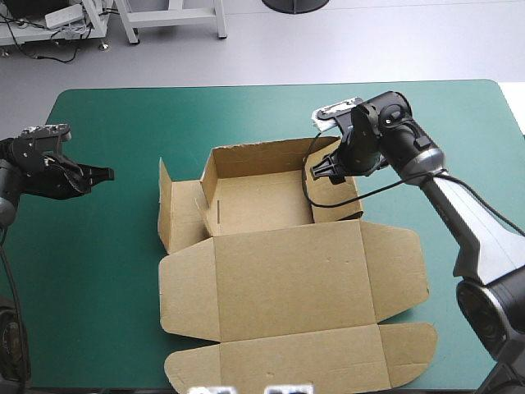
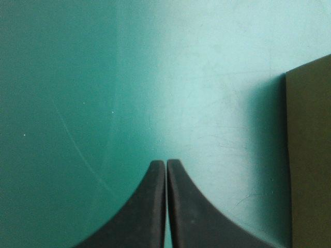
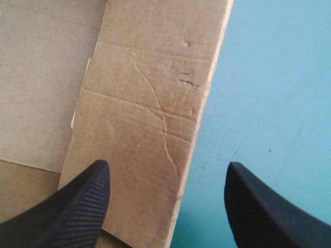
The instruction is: Fold the box
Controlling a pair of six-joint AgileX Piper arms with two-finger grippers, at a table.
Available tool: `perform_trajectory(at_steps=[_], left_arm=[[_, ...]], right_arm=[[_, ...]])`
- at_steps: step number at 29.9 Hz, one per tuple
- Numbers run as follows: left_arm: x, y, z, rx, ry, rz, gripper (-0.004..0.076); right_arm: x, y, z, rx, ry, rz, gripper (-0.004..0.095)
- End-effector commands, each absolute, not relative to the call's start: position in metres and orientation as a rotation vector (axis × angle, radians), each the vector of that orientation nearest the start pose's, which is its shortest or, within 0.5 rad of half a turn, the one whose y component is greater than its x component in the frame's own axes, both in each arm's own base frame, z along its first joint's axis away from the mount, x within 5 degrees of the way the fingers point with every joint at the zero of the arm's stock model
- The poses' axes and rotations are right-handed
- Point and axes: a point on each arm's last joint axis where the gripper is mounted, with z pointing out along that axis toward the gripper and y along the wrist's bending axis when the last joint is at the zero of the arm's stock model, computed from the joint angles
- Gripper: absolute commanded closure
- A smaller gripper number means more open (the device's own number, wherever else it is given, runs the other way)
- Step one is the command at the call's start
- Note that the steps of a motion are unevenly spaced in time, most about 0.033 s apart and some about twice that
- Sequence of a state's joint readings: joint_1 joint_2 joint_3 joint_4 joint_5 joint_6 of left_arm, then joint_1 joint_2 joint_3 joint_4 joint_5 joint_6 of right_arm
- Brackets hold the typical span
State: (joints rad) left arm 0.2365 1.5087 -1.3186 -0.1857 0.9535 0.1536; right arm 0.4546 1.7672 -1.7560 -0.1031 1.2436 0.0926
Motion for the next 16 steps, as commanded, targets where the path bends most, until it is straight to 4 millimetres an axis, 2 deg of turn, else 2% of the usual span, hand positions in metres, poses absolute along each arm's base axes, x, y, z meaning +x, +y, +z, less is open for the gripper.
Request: perform_trajectory(at_steps=[1, 10, 16], left_arm=[[0.31, 0.06, 0.346, -0.197, 2.496, -0.098, 0.0727], [0.31, 0.06, 0.345, -0.197, 2.501, -0.1, 0.0727], [0.309, 0.059, 0.345, -0.193, 2.51, -0.101, 0.0727]], right_arm=[[0.343, 0.155, 0.358, -0.49, 2.655, -0.008, 0.031], [0.364, 0.165, 0.323, -0.473, 2.714, -0.014, 0.031], [0.37, 0.168, 0.317, -0.469, 2.703, -0.004, 0.0337]])
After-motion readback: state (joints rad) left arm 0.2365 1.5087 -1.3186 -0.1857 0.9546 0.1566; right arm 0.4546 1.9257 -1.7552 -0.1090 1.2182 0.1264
